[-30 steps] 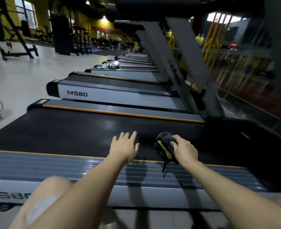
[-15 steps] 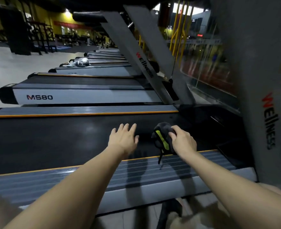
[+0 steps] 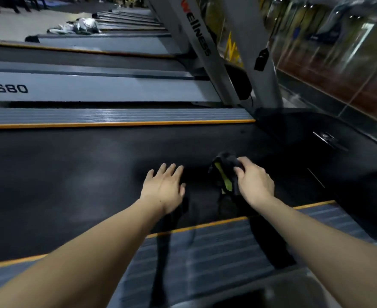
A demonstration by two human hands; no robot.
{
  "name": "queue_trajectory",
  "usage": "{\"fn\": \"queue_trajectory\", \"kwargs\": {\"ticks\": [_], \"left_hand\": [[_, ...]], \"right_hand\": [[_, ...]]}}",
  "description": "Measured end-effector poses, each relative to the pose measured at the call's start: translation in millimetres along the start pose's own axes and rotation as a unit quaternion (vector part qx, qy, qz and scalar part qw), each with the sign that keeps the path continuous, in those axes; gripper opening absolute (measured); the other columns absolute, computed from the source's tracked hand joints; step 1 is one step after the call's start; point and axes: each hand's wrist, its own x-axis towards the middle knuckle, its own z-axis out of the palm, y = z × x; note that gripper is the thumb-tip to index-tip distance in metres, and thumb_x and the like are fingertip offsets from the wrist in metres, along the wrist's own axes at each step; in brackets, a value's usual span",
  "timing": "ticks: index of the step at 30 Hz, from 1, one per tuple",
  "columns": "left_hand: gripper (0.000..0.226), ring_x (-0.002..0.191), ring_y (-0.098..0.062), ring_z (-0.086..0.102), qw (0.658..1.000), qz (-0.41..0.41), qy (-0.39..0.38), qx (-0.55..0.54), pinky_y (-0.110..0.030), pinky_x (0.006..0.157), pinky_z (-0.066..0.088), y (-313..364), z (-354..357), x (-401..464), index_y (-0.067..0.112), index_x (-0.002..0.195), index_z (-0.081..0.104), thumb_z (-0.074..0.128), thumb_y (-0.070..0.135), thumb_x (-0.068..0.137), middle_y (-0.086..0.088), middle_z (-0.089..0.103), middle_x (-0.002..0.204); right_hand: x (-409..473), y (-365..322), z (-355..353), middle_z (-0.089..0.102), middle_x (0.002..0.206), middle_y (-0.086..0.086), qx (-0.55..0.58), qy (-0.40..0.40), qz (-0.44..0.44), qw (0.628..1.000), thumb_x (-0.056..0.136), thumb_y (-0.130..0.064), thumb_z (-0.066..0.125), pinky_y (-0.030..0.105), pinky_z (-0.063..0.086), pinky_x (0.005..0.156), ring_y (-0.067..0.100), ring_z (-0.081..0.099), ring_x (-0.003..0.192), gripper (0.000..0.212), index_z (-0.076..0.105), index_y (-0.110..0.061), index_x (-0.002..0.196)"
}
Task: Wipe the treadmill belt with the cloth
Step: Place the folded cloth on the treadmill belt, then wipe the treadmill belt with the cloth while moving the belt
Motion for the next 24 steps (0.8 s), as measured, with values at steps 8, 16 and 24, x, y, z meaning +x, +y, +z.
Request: {"fn": "queue_trajectory", "kwargs": {"ticks": [8,16,24], "left_hand": [[0.057,0.152,-0.027,0.019,0.999,0.024,0.039,-0.009,-0.05,0.118,0.024,-16,70,146,0.027,0.154,0.029,0.037,0.046,0.1,-0.001,0.025,0.165],[0.055,0.152,-0.023,0.02,0.998,-0.016,0.047,-0.024,-0.048,0.119,0.024,-28,93,265,0.033,0.153,0.031,0.035,0.046,0.1,0.005,0.027,0.164],[0.055,0.154,-0.024,0.01,1.0,0.012,-0.008,0.004,-0.052,0.12,0.015,-15,105,328,0.045,0.154,0.022,0.025,0.054,0.101,0.008,0.016,0.166]], "right_hand": [[143,23,80,0.067,0.115,0.003,-0.014,0.057,0.007,0.998,0.098,-0.042,0.047,0.041,0.048,0.078,0.038,0.064,0.098,0.024,0.053,-0.033,0.119],[250,35,157,0.026,0.161,0.002,-0.029,-0.059,-0.028,0.997,0.096,-0.054,0.042,0.05,0.021,0.118,0.023,0.022,0.148,0.062,0.027,-0.03,0.152],[276,48,194,0.026,0.162,0.005,-0.067,-0.139,-0.057,0.986,0.089,-0.069,0.035,0.045,0.025,0.115,0.025,0.03,0.146,0.067,0.027,-0.043,0.151]]}}
